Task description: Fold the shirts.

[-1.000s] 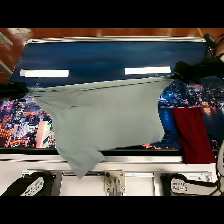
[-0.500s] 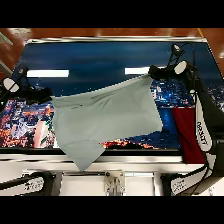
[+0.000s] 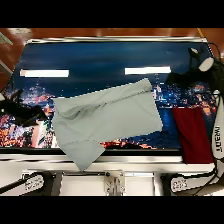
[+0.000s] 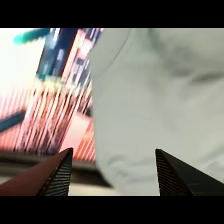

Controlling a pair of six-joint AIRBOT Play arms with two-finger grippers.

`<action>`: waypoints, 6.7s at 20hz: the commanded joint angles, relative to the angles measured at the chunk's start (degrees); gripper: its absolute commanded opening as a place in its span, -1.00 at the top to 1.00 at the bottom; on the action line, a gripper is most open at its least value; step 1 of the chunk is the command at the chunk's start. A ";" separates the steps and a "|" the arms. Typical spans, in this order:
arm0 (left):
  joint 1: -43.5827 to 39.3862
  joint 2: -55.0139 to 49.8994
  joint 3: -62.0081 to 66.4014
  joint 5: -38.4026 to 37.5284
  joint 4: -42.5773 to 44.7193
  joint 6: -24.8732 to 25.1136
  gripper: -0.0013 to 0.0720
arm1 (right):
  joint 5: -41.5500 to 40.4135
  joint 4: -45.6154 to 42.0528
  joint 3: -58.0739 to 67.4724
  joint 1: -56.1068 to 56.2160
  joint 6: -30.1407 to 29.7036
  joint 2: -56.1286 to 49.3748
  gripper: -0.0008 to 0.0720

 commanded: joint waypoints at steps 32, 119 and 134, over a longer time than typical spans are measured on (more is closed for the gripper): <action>3.26 12.13 -32.79 17.62 -22.99 12.87 0.87 | 5.55 18.71 -37.27 -10.10 -8.50 1.18 -0.89; -8.52 -26.47 26.43 -13.81 0.48 9.22 -0.57 | 16.72 -8.50 -14.51 4.39 -2.29 -0.48 -0.46; 6.47 7.76 -32.37 0.07 -9.90 14.64 -0.51 | 14.60 0.31 -25.42 -20.81 -3.52 17.35 -0.60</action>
